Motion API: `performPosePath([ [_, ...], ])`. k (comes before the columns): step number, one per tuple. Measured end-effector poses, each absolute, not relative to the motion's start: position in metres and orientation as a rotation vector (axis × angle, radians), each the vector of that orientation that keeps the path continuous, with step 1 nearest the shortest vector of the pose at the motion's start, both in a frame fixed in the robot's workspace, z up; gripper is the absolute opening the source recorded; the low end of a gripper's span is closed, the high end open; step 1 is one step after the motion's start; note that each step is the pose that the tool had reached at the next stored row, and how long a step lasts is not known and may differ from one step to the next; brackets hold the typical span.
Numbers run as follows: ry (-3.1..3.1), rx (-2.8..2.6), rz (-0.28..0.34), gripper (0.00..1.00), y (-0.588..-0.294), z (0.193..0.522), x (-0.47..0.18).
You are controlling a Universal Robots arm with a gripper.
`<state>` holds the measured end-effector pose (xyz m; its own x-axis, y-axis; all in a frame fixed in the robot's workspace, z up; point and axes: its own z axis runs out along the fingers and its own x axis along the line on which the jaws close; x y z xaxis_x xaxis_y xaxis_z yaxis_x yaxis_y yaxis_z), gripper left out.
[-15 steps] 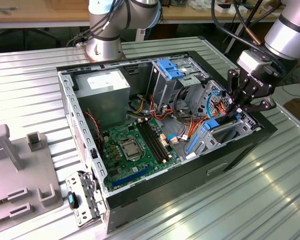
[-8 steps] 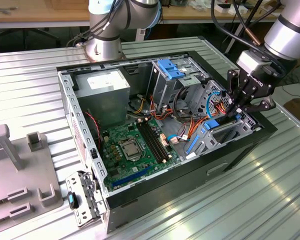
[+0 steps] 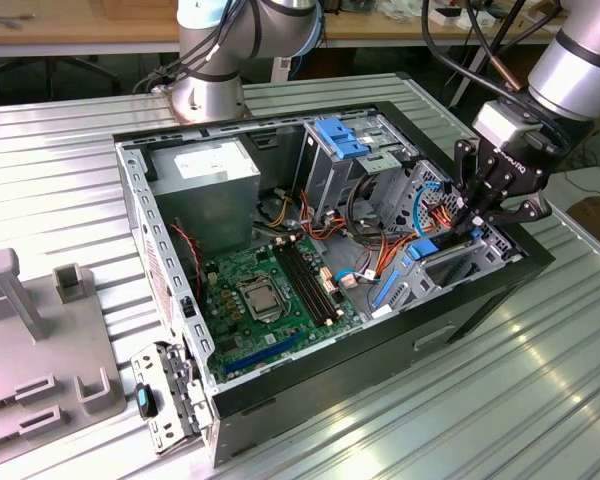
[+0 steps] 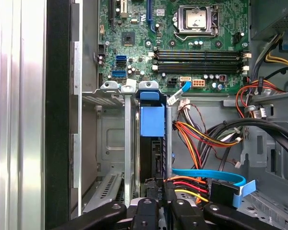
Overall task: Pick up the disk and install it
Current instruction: 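Insert the first disk wire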
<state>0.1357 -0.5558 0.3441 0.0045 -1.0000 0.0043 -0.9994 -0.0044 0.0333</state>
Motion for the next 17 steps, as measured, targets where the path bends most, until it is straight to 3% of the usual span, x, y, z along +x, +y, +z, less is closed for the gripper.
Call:
performPosePath([
  [17,-2.204,2.201,-0.033,0.17,-0.5558,0.3470,0.1358],
])
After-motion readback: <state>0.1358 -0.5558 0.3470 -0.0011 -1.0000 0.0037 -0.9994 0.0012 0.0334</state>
